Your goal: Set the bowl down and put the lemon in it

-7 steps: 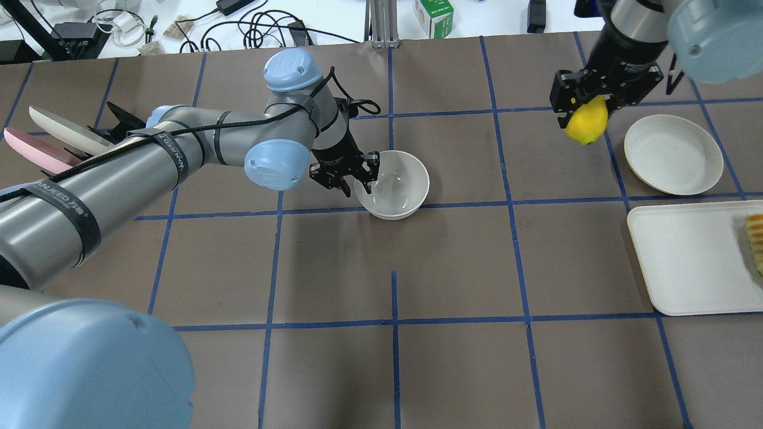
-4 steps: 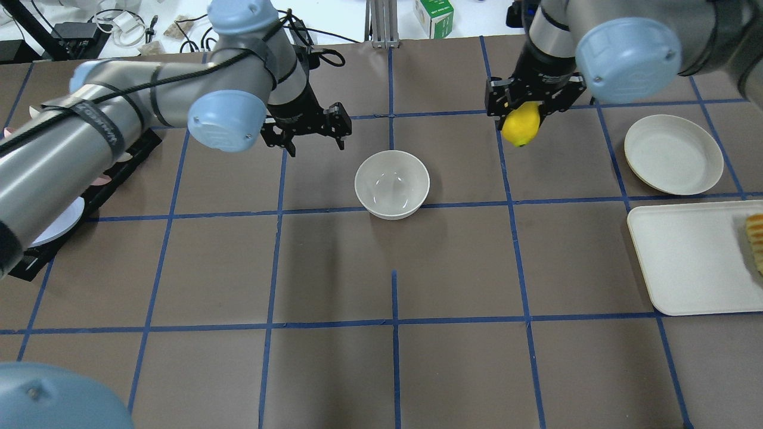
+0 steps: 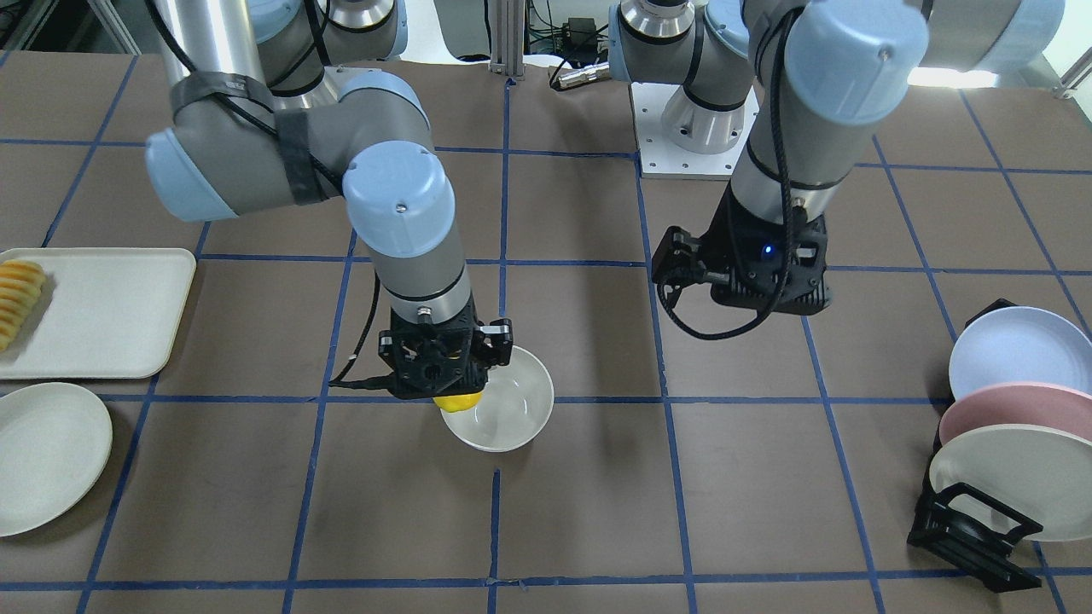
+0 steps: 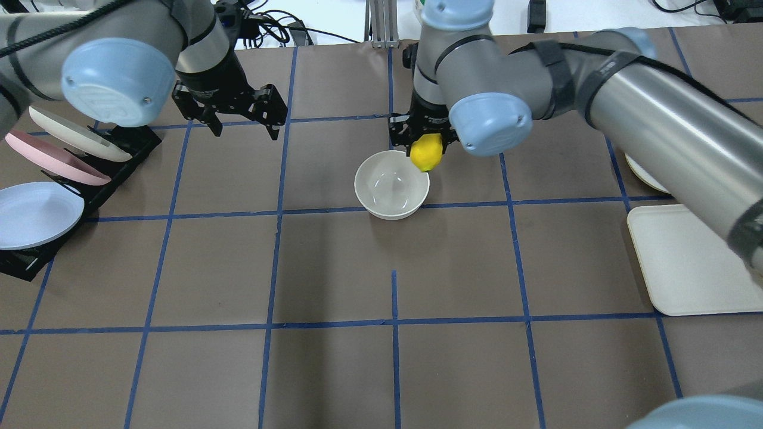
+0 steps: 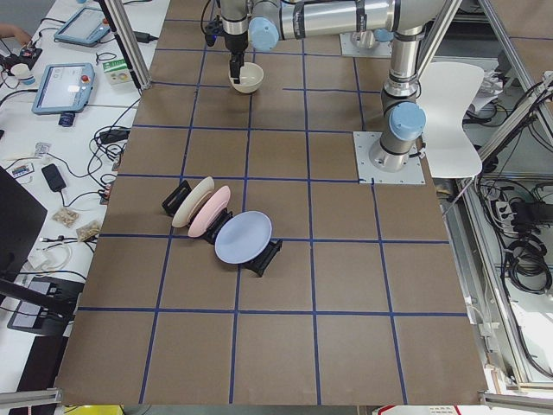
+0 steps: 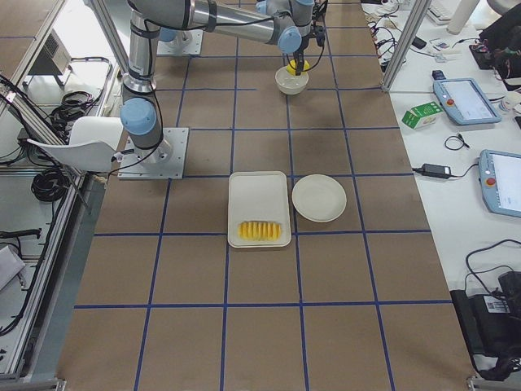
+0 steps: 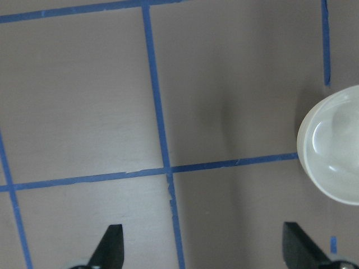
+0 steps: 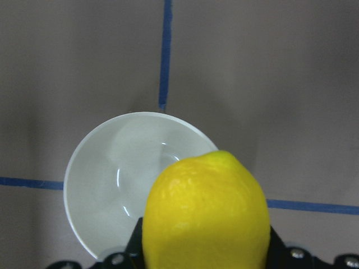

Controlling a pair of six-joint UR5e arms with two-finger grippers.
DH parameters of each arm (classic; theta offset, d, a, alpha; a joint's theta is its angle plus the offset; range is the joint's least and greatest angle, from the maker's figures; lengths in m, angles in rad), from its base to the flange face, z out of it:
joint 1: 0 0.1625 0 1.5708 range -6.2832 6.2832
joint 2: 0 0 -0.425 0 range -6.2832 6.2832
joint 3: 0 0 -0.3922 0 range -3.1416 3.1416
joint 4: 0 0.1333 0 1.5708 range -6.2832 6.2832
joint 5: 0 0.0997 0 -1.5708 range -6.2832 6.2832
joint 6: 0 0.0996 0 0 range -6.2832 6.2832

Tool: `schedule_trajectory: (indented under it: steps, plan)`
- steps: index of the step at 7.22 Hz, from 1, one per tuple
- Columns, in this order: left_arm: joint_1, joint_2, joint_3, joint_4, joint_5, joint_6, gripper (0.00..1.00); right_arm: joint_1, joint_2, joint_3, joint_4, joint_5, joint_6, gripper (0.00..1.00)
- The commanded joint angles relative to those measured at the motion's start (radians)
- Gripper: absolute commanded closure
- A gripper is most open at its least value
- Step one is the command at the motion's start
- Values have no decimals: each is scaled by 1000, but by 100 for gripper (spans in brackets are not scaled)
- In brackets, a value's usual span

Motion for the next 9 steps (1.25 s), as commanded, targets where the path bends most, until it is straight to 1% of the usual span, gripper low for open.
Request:
schedule_trajectory:
  steps: [1,3,4,5,6,7,8,9]
  plan:
    - [13,84,12,-84,-5,21,0,33,92,2,-87,0,10,73]
    - [27,98,-4,-84,-1,23,0,34,135,2,-89,1,9,70]
    - [47,102,5,-85,-13,21,0,43,149,2,-91,1,9,68]
    - [51,102,12,-85,-33,21,0,45,155,4,-91,0,9,65]
    - [51,102,12,-85,-42,21,0,46,161,5,-91,0,9,56]
    - [50,104,9,-86,-35,21,0,46,161,5,-89,0,10,26]
    - [50,105,11,-86,-32,21,0,57,158,8,-87,-2,13,0]
    - [53,105,14,-86,-32,21,0,75,150,19,-89,-13,13,0]
